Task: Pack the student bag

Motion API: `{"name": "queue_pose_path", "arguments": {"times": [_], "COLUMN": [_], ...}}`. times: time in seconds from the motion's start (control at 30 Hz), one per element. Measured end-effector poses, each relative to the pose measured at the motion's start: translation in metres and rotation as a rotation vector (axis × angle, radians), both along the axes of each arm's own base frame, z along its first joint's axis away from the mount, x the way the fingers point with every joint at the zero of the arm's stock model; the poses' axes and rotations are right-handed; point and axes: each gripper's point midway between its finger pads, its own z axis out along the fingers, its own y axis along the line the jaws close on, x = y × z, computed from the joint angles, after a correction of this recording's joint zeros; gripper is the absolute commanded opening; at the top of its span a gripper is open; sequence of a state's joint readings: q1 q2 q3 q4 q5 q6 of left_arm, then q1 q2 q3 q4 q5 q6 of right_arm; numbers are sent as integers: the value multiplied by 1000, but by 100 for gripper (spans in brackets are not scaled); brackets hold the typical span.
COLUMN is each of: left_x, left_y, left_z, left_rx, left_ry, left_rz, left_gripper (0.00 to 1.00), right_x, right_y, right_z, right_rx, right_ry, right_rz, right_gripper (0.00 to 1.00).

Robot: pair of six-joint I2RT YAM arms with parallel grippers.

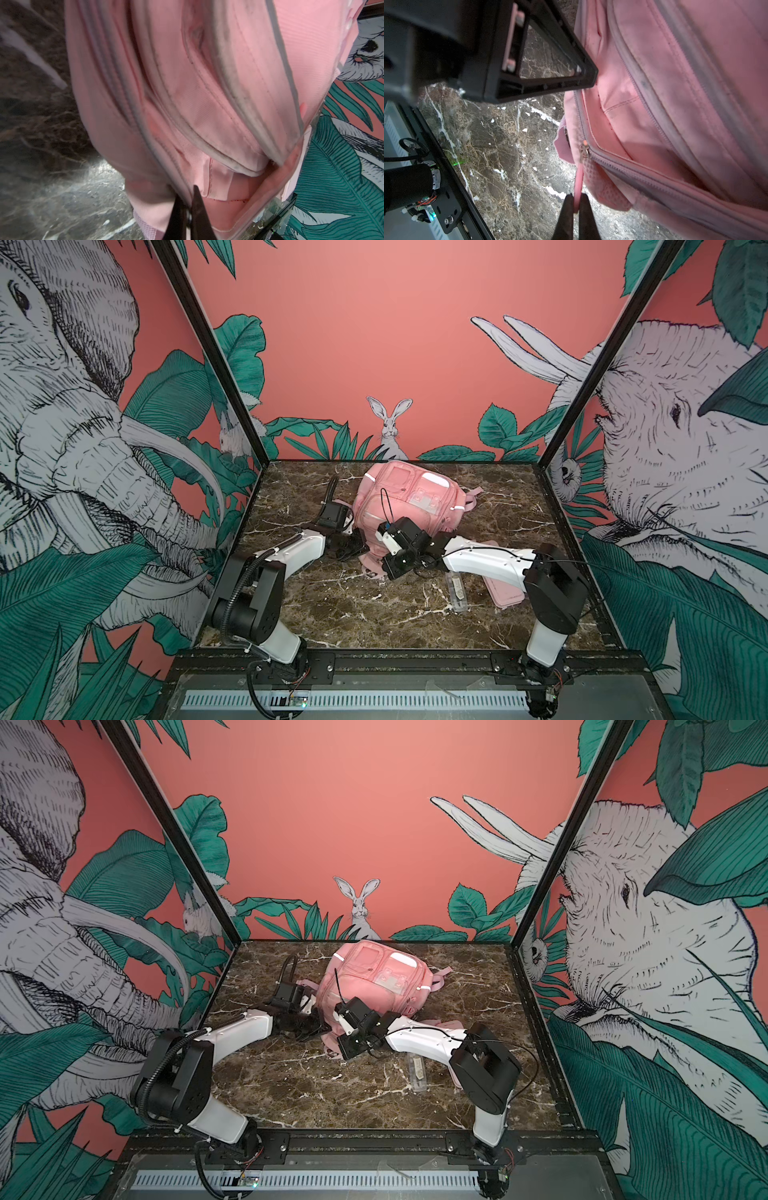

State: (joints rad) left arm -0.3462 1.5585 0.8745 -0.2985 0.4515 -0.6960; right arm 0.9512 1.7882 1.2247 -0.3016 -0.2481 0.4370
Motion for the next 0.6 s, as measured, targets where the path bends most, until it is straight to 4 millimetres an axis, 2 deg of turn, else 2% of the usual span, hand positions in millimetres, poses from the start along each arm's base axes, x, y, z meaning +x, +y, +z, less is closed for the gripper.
{"name": "queue_pose_path", "arguments": {"times": [0.2,0.33,0.6], "left_x": [-1,2,6], "left_y": [9,21,36], "left_z": [-1,0,2], "left_rx": [16,19,25], "left_ry": [9,11,3], "left_rz": [-8,13,33], "left_gripper": [0,0,0], "right_x": [-4,-1,2], "right_y": [-18,-39,-82], "right_z": [-3,4,1], "right_rx": [-7,-4,-43], "right_ry": [-7,-25,-26], "right_rz": [-6,-29,-73], "right_gripper": [0,0,0]}}
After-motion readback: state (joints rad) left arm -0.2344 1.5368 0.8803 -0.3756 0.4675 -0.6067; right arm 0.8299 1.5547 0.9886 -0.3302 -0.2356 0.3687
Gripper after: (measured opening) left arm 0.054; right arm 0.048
